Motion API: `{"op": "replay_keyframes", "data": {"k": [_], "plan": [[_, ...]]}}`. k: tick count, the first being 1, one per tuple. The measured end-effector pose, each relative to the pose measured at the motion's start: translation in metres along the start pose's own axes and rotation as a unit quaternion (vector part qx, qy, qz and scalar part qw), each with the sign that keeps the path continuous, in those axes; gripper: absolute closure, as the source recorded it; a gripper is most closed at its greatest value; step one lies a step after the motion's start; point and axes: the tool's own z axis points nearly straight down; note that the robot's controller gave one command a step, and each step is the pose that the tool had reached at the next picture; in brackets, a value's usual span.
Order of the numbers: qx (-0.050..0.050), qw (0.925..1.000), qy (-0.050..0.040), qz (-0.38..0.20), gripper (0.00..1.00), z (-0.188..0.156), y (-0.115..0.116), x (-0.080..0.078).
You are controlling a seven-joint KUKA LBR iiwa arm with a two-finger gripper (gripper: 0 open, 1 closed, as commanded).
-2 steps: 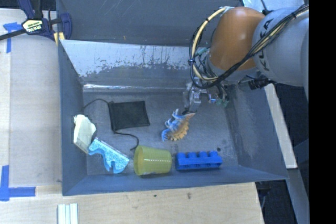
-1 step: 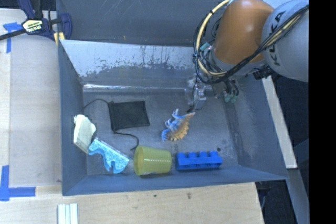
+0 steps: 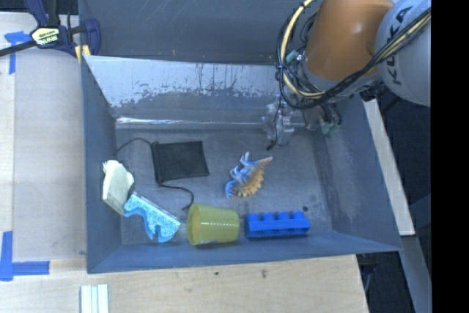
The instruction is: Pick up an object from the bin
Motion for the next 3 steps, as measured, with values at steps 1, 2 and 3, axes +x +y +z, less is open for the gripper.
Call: {"op": "replay_keyframes", "data": {"k": [1, 2, 3], "plan": [[0.0, 1.0, 0.0006, 0.009, 0.0, 0.034, 0.0, 0.037], [-0.001, 0.9996, 0.0068, 0.027, 0.0, 0.049, 0.015, 0.054], [0.0, 0.9996, 0.0054, 0.027, 0.0, 0.006, 0.014, 0.049]]}}
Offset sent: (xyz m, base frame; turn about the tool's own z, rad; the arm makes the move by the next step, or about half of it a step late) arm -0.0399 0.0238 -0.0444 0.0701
